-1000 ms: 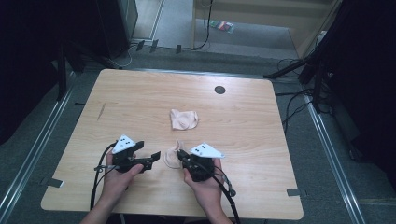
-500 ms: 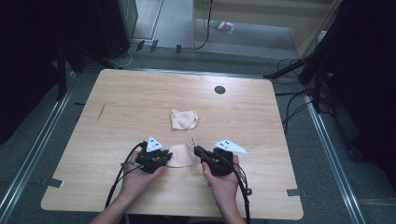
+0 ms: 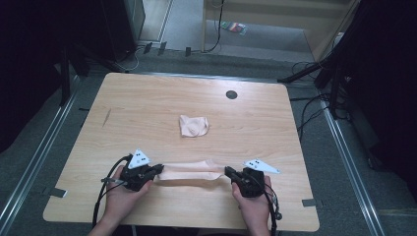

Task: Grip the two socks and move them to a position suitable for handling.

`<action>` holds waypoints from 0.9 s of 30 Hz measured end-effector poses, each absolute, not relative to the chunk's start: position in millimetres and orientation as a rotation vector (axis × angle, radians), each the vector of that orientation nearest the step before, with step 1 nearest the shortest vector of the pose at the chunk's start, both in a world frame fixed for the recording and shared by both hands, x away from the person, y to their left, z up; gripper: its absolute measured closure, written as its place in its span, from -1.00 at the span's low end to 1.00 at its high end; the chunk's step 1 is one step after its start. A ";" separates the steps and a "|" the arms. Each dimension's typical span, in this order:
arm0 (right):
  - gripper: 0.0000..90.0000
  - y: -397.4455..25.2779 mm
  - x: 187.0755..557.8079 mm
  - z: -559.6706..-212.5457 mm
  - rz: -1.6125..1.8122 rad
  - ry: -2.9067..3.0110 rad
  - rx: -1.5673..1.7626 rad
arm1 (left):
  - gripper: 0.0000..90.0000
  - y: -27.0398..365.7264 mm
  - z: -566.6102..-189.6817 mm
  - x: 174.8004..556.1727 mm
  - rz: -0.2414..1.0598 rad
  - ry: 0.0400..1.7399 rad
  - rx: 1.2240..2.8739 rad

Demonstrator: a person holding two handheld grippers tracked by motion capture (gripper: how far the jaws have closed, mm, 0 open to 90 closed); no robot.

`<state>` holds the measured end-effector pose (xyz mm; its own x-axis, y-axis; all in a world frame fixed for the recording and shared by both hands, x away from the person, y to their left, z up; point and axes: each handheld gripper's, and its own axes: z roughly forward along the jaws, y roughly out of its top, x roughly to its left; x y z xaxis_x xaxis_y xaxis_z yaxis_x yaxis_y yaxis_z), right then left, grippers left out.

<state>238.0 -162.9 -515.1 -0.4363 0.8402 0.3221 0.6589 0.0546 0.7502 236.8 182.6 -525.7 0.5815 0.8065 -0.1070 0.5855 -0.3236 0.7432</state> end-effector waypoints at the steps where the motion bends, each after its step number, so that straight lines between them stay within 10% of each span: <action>1: 1.00 -162.9 238.0 -515.1 1.325 2.124 1.540 | 1.00 183.7 -526.4 233.2 0.345 1.105 2.044; 11: 0.98 -154.1 231.7 -531.7 1.370 2.244 1.526 | 0.93 175.1 -540.5 222.7 0.282 0.965 2.101; 14: 0.30 -155.5 236.3 -538.8 1.330 2.230 1.510 | 0.19 180.8 -540.6 226.5 0.292 1.005 2.033; 16: 0.25 -157.3 237.2 -538.6 1.338 2.218 1.519 | -0.08 182.2 -539.8 227.4 0.303 1.022 2.006; 27: 0.15 -151.3 244.5 -521.5 1.350 2.119 1.386 | -0.32 200.5 -542.3 248.2 0.344 1.096 1.819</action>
